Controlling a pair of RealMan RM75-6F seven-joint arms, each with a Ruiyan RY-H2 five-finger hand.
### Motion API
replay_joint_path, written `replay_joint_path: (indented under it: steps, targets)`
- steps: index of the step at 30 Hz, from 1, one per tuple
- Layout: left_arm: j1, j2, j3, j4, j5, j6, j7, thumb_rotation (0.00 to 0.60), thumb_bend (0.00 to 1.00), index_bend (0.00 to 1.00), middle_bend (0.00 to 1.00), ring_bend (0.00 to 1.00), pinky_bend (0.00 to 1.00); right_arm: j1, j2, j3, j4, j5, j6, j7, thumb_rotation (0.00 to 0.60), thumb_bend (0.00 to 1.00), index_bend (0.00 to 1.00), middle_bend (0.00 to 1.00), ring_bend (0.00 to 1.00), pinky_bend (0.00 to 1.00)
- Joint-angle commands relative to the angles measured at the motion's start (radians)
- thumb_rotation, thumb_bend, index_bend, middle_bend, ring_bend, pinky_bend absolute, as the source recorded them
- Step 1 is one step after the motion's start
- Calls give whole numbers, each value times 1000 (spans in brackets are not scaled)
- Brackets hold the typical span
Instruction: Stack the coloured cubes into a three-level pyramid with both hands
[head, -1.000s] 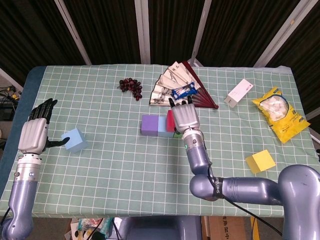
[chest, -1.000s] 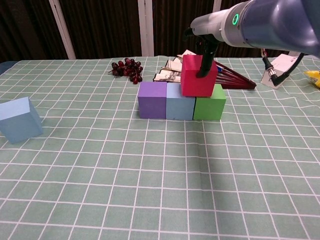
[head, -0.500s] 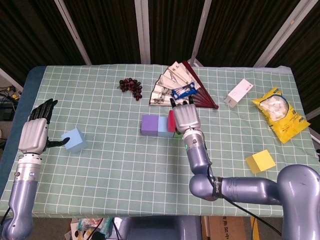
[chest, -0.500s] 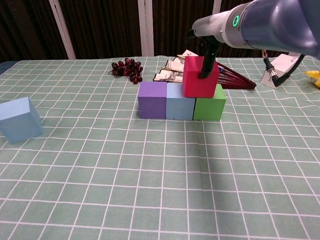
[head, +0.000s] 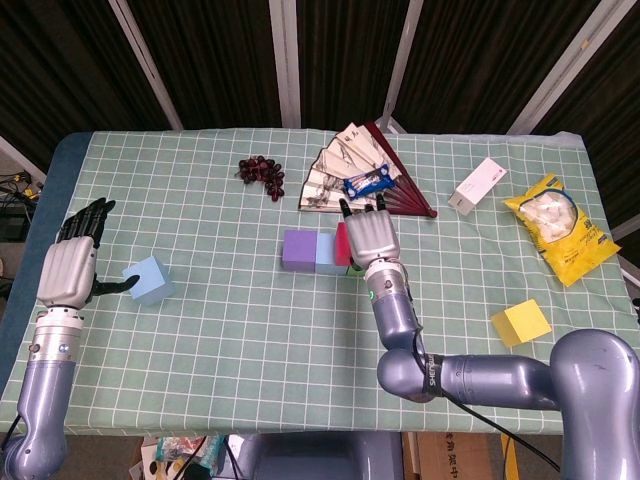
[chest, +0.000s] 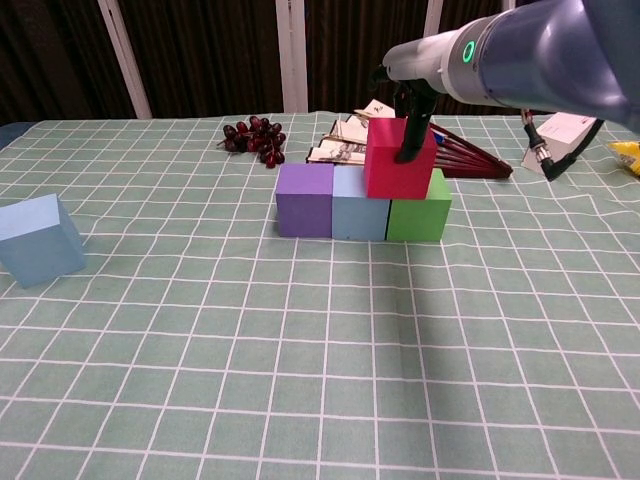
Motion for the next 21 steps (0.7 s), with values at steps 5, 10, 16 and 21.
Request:
replay_joint_path:
  steps: [5,10,16,21]
  targets:
    - [-1,-1,1,2,-3,-3,1,600,47,0,25,49,63,-1,-6,1,7,-2,0,3,600,329,15,467,222,0]
    - [-1,-1,0,2,-5,-3,0,600,47,0,25,49,63,0,-4,5,8,0,3,0,600,329,15,467,222,0]
    - [-1,0,1,2,-5,-4,1,600,47,0,25,49,63,2,0,9,2,7,10,-8,600,329,15,467,222,0]
    - [-2,1,1,0,-4,-4,1,600,47,0,26,49,63,-1,-2,7,3,9,12,-9,600,329,16,467,222,0]
